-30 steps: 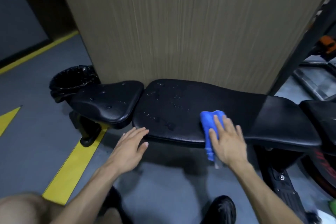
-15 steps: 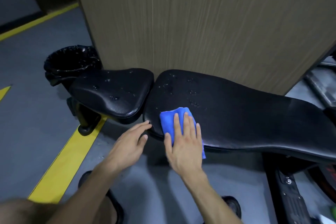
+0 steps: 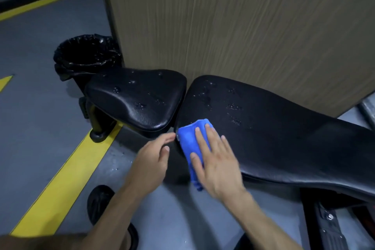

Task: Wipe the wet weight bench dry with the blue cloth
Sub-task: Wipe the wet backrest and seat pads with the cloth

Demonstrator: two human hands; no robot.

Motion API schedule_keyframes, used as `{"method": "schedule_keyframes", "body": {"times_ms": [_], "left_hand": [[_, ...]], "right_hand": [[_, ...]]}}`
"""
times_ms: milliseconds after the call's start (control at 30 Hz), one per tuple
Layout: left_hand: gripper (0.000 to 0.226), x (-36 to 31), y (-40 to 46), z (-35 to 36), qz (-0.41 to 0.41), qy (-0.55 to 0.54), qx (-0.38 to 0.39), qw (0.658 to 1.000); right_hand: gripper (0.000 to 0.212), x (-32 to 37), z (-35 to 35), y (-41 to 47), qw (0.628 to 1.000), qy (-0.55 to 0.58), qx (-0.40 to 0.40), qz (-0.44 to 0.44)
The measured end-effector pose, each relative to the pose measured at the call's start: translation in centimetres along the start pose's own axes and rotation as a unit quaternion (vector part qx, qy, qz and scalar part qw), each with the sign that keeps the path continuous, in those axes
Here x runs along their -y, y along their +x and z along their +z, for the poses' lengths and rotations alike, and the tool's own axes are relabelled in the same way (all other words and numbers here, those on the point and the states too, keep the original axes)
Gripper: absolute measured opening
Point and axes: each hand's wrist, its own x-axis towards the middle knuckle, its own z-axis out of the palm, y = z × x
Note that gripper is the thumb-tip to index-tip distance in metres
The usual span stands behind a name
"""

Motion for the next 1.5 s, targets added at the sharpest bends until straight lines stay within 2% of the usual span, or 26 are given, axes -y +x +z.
{"method": "schedule_keyframes", "body": {"times_ms": [67,133,167,233,300,333,500,533,600,700,767,867,900,967,1033,1067,1133,1200,1267,1333,1400,1433,1500], "left_hand": [[0.041,0.3,0.3,-0.8,-0.033,-0.025,-0.046,0.998],[0.040,0.5,0.4,-1.3,-0.063,-0.044,-0.075,0.994],[0.039,0.6,0.5,-1.6,-0.073,-0.055,-0.088,0.992],[0.038,0.7,0.9,-1.9,-0.082,-0.072,-0.100,0.989],[0.037,0.8,1.3,-2.2,-0.088,-0.079,-0.106,0.987],[0.037,0.9,1.4,-2.2,-0.088,-0.083,-0.108,0.987],[0.036,1.1,0.8,-2.2,-0.084,-0.084,-0.104,0.987],[0.036,1.2,0.7,-2.2,-0.085,-0.083,-0.106,0.987],[0.036,1.1,0.8,-2.3,-0.092,-0.077,-0.106,0.987],[0.037,1.0,1.1,-2.2,-0.098,-0.053,-0.104,0.988],[0.038,0.8,1.2,-2.0,-0.095,-0.052,-0.094,0.990],[0.037,0.4,0.7,-1.4,-0.082,-0.040,-0.071,0.993],[0.036,0.2,0.6,-1.2,-0.073,-0.035,-0.062,0.995],[0.036,0.0,0.5,-0.7,-0.050,-0.016,-0.050,0.997],[0.037,-0.2,0.7,-0.3,-0.038,-0.008,-0.046,0.998],[0.037,-0.4,0.9,-0.1,-0.034,-0.013,-0.043,0.998],[0.038,-0.8,1.1,0.2,-0.023,-0.021,-0.033,0.999],[0.039,-1.0,1.4,0.5,-0.007,-0.015,-0.023,1.000],[0.039,-1.1,1.6,1.0,0.003,-0.009,-0.017,1.000],[0.039,-1.3,1.7,1.3,0.005,-0.005,-0.010,1.000],[0.040,-1.6,1.8,1.6,0.002,0.004,-0.011,1.000],[0.040,-1.7,1.9,1.7,-0.002,0.008,-0.015,1.000],[0.040,-1.9,2.1,1.8,-0.008,0.015,-0.022,1.000]], "right_hand": [[0.071,-2.5,-0.5,3.8,0.998,0.012,0.010,0.059],[0.078,-2.2,-0.6,6.6,0.993,0.021,0.033,0.114],[0.078,-0.9,-0.3,6.6,0.994,0.017,0.029,0.100],[0.071,1.8,0.1,4.3,0.999,0.023,0.031,0.001],[0.066,1.8,-0.3,1.9,0.994,0.031,0.057,-0.094],[0.066,1.0,-0.4,2.4,0.992,0.034,0.063,-0.103],[0.065,1.8,0.7,11.0,0.995,0.044,0.076,0.043],[0.067,2.8,1.0,10.6,0.996,0.037,0.067,0.043],[0.069,4.2,0.7,6.7,0.998,0.029,0.050,-0.018],[0.066,2.9,-0.2,1.9,0.990,0.039,0.077,-0.109],[0.064,0.6,-0.4,3.8,0.994,0.054,0.064,-0.071],[0.061,-1.3,-0.6,6.0,0.996,0.067,0.045,0.050],[0.060,-1.4,-0.8,4.9,0.997,0.061,0.036,0.045],[0.060,-1.8,-1.5,1.0,0.998,0.035,0.047,-0.026],[0.059,-4.3,-2.5,-2.6,0.993,0.033,0.076,-0.082],[0.059,-6.5,-3.2,-3.5,0.993,0.037,0.080,-0.081],[0.060,-11.7,-3.9,-4.4,0.997,0.048,0.054,-0.001],[0.067,-17.6,-3.9,-4.7,0.989,0.006,0.050,0.137],[0.078,-21.5,-3.8,-4.1,0.961,-0.043,0.062,0.265],[0.082,-21.6,-3.9,-1.7,0.931,-0.027,0.044,0.362],[0.087,-18.2,-3.2,1.2,0.919,0.000,0.015,0.395],[0.089,-15.6,-2.8,2.7,0.924,0.010,0.002,0.382],[0.090,-9.7,-1.6,4.9,0.953,0.035,-0.003,0.300]]}}
